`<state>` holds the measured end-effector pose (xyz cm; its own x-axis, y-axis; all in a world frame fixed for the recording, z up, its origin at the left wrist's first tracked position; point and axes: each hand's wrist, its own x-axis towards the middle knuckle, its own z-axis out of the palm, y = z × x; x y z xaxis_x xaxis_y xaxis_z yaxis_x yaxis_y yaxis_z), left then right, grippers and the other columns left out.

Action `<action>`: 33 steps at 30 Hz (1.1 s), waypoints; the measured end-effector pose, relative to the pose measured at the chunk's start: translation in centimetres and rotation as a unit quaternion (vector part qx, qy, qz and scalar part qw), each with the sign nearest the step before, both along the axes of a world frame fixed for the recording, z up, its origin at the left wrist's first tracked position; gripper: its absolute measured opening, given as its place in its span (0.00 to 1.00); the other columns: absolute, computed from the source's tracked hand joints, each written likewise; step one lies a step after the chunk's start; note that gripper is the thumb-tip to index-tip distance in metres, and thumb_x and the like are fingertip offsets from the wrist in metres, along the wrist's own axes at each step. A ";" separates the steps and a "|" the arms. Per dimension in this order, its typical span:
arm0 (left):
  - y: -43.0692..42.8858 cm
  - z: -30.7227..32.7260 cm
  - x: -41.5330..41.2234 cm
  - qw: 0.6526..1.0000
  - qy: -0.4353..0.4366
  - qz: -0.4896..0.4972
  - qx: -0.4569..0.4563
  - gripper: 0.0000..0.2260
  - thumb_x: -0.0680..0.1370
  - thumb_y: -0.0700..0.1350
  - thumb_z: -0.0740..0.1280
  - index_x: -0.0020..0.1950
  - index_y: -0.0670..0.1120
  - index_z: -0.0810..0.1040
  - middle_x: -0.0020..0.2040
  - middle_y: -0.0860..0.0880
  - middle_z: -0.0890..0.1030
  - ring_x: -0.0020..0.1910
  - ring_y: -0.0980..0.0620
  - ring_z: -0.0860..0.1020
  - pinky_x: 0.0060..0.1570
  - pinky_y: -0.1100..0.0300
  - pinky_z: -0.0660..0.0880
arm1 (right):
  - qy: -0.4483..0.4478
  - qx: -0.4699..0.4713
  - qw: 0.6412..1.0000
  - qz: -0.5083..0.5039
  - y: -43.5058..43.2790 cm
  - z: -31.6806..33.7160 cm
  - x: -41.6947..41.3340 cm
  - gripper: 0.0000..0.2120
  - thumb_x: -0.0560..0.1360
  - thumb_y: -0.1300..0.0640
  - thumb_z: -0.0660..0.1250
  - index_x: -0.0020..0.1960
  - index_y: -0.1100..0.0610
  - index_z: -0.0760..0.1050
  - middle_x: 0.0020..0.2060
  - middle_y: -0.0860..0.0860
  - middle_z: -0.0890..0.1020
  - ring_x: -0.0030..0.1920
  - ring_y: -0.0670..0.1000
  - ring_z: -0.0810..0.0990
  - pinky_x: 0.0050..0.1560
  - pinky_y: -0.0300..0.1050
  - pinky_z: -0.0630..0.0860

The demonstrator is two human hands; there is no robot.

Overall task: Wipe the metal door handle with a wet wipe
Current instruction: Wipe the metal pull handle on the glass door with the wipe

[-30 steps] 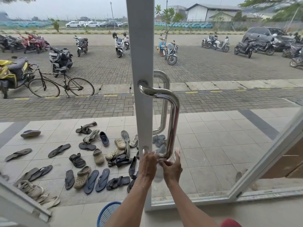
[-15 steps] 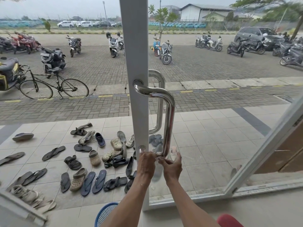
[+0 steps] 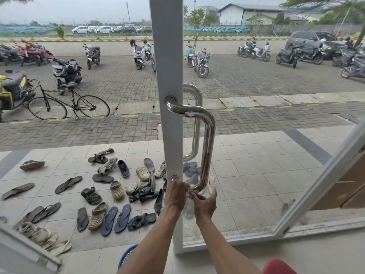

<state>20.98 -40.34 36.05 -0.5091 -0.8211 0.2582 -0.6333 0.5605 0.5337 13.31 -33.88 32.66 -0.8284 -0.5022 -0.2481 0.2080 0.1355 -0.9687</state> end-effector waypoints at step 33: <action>-3.6 -1.4 2.0 0.997 0.021 0.067 0.036 0.06 0.75 0.37 0.70 0.41 0.44 0.86 0.41 0.44 0.87 0.38 0.47 0.84 0.38 0.54 0.79 | -0.220 -0.071 0.966 -0.116 -5.4 -5.0 3.9 0.69 0.47 0.48 0.89 0.79 0.57 0.56 0.56 0.60 0.84 0.55 0.58 0.85 0.61 0.59 0.80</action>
